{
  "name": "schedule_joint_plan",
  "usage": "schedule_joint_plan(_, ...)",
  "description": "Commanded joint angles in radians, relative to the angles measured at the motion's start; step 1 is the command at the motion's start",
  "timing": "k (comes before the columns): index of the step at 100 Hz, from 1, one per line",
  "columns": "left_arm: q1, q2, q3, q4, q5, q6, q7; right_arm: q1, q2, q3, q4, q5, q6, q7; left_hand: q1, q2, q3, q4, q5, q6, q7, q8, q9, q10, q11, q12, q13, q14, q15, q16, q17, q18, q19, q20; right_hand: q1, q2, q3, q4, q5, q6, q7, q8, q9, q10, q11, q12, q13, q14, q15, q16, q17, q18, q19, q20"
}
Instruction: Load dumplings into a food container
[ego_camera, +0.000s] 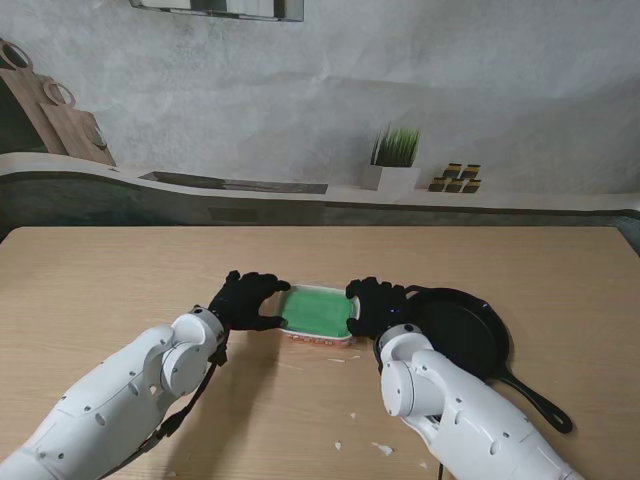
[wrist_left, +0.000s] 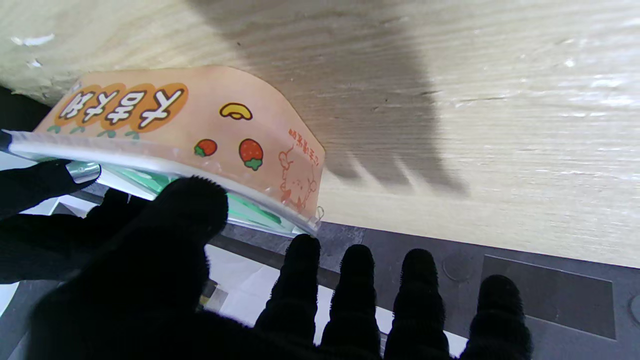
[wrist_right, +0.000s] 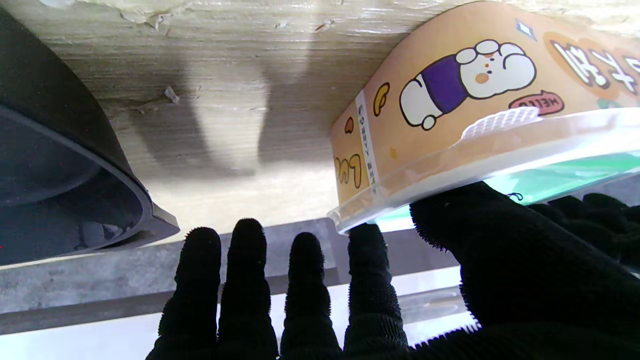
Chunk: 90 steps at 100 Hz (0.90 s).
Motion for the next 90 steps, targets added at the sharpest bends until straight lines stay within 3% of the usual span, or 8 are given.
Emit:
schedule_joint_plan(1, 0.028, 0.012, 0.021, 0.041, 0.01, 0.015, -0.052, -0.027, 0.005, -0.015, 0.054, -0.01, 0.014, 0.029, 0.036, -0.149, 0.028, -0.009, 0.057, 0.064, 0.067, 0.017, -0.028, -0.014, -0.022, -0.007, -0.035, -0.021, -0.025, -0.011, -0.022, -0.016, -0.007, 0.002, 0.059, -0.14, -0.021, 0.012, -0.039, 0.035, -0.015, -0.021, 0.006, -0.027, -0.029, -0.012, -0.034, -0.026, 0.003, -0.009, -0.015, -0.027, -0.014, 0.012)
schedule_joint_plan(15, 0.024, 0.011, 0.029, 0.054, -0.003, 0.019, -0.057, -0.022, 0.003, -0.022, 0.066, -0.006, 0.022, 0.026, 0.026, -0.133, 0.026, -0.012, 0.077, 0.111, 0.064, 0.012, -0.024, -0.012, -0.018, 0.001, -0.033, -0.021, -0.026, -0.007, -0.025, -0.016, -0.009, 0.0, 0.059, -0.141, -0.024, 0.011, -0.04, 0.026, -0.01, -0.024, 0.007, -0.028, -0.035, -0.013, -0.036, -0.026, 0.004, -0.008, -0.019, -0.029, -0.014, 0.01)
schedule_joint_plan(35, 0.027, 0.012, 0.029, 0.054, -0.01, 0.018, -0.066, -0.021, 0.004, -0.023, 0.067, -0.01, 0.024, 0.028, 0.017, -0.092, -0.009, -0.015, 0.114, 0.138, 0.057, 0.004, -0.016, -0.003, 0.021, 0.017, -0.025, -0.016, -0.008, 0.001, -0.028, -0.014, -0.01, -0.003, 0.055, -0.139, -0.026, 0.011, -0.037, 0.02, -0.008, -0.027, 0.008, -0.029, -0.037, -0.012, -0.037, -0.026, 0.004, -0.009, -0.019, -0.029, -0.013, 0.008)
schedule_joint_plan(61, 0.046, 0.01, 0.0, 0.037, -0.01, 0.007, -0.055, -0.02, 0.005, -0.015, 0.066, -0.01, 0.017, 0.028, 0.01, -0.058, -0.034, -0.014, 0.095, 0.139, 0.043, -0.002, -0.008, 0.0, 0.059, 0.015, -0.023, -0.025, 0.007, -0.003, -0.031, -0.013, -0.014, -0.007, 0.048, -0.131, -0.033, 0.01, -0.043, 0.011, -0.01, -0.031, 0.009, -0.029, -0.036, -0.011, -0.038, -0.027, 0.005, -0.009, -0.029, -0.029, -0.025, 0.0)
schedule_joint_plan(77, 0.07, -0.001, -0.043, 0.011, -0.032, -0.001, -0.016, -0.018, 0.005, 0.002, 0.066, -0.02, -0.027, 0.005, 0.072, 0.075, -0.2, -0.002, 0.051, 0.128, 0.031, -0.011, -0.007, -0.003, 0.057, -0.004, -0.023, -0.028, 0.004, -0.018, -0.028, -0.019, -0.01, -0.009, 0.039, -0.125, -0.042, 0.009, -0.043, 0.006, -0.007, -0.031, 0.011, -0.026, -0.02, -0.003, -0.038, -0.04, 0.005, -0.009, -0.018, -0.028, -0.03, -0.004)
schedule_joint_plan(90, 0.092, -0.006, -0.079, -0.027, -0.044, -0.004, -0.004, -0.016, 0.002, 0.024, 0.063, -0.026, -0.078, -0.024, 0.102, 0.119, -0.29, 0.01, 0.048, 0.125, 0.027, -0.015, -0.007, -0.014, 0.047, -0.011, -0.024, -0.028, -0.005, -0.021, -0.028, -0.02, -0.007, -0.005, 0.008, -0.106, -0.069, 0.003, -0.055, -0.012, -0.01, -0.035, 0.007, -0.029, -0.013, 0.0, -0.044, -0.046, 0.001, -0.011, -0.033, -0.03, -0.073, -0.025)
